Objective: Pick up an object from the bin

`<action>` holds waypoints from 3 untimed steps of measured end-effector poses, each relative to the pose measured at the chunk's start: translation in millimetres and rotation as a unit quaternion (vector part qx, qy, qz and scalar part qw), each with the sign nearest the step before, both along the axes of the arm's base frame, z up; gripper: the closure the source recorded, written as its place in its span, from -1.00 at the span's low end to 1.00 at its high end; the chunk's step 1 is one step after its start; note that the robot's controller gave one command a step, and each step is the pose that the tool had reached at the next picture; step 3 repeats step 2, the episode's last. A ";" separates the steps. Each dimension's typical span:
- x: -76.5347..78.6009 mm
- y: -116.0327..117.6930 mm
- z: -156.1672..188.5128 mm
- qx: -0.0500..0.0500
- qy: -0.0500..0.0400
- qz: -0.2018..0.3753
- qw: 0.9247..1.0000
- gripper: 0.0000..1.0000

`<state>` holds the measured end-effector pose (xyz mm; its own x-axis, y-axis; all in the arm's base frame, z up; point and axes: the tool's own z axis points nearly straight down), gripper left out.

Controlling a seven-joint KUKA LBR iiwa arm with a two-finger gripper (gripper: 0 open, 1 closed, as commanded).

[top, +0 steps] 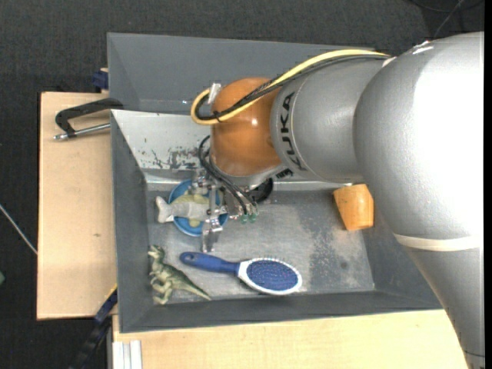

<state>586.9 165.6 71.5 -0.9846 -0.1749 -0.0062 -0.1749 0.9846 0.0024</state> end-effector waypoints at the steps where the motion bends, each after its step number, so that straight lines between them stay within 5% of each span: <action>1: -2.4 3.2 4.5 0.002 0.006 0.000 1.000 1.00; 2: -22.1 11.7 140.9 0.001 -0.004 0.011 1.000 1.00; 3: -22.1 11.7 140.9 0.001 -0.004 0.011 1.000 1.00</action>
Offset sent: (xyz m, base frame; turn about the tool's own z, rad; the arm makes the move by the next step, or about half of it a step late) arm 0.0000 0.0000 0.0000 0.0000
